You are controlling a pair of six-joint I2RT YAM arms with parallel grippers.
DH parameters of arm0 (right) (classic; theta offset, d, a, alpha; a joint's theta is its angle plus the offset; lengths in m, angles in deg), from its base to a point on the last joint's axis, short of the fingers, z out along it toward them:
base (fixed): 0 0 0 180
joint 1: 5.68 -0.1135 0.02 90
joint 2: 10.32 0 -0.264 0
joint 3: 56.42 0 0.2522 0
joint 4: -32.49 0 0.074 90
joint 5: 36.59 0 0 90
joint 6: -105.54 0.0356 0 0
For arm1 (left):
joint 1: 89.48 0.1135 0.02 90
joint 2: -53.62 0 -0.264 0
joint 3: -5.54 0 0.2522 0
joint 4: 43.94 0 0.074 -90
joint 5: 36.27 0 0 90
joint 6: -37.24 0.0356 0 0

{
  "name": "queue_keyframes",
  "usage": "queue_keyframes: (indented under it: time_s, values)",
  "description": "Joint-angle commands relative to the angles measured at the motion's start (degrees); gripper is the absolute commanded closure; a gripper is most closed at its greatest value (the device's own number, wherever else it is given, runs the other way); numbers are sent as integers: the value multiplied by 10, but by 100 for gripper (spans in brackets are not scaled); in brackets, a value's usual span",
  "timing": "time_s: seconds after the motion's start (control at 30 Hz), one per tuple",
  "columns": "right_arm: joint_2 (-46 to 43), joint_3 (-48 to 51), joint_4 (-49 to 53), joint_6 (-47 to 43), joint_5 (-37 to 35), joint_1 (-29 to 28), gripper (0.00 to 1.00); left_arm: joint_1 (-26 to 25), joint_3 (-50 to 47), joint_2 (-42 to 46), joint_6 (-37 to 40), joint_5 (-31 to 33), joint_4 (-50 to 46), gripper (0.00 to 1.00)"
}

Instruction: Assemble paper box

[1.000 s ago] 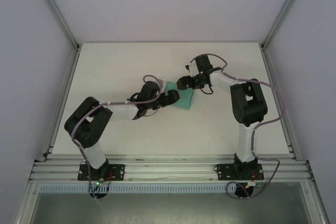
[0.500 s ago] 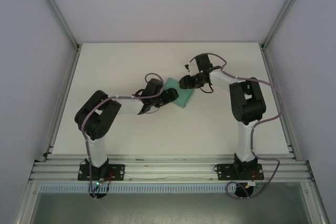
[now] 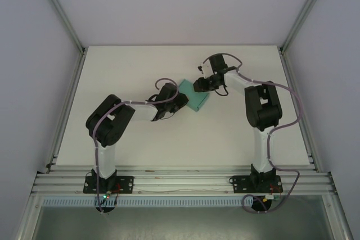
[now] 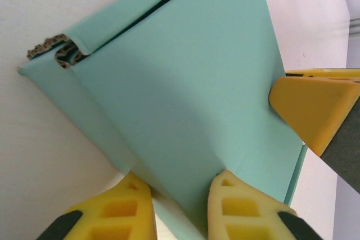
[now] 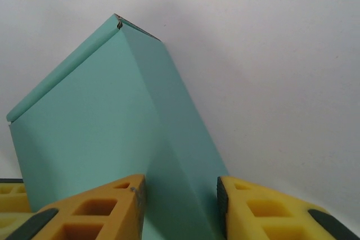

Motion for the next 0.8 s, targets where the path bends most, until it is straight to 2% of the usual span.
queue_keyframes:
  time_s: [0.0,0.13,0.37,0.43,0.5,0.57,0.6,0.77]
  values:
    - [50,16,87,-5,55,-52,65,-42,14,-60,1,-34,-37,85]
    - [52,15,89,-5,46,-53,65,-46,17,-63,-4,-32,-45,99]
    - [25,21,64,26,-21,-51,65,-46,11,-35,2,-21,-59,100]
    - [13,13,60,30,-42,-47,64,-46,14,-18,15,-14,-74,87]
    - [0,1,60,41,-79,-42,53,-46,21,2,34,-1,-101,70]
    - [-10,-13,56,53,-127,-35,43,-46,26,22,49,18,-128,68]
    - [-14,-21,58,53,-139,-32,38,-45,27,25,56,26,-137,64]
    - [-36,-60,70,49,-156,-18,25,-44,13,101,80,59,-162,31]
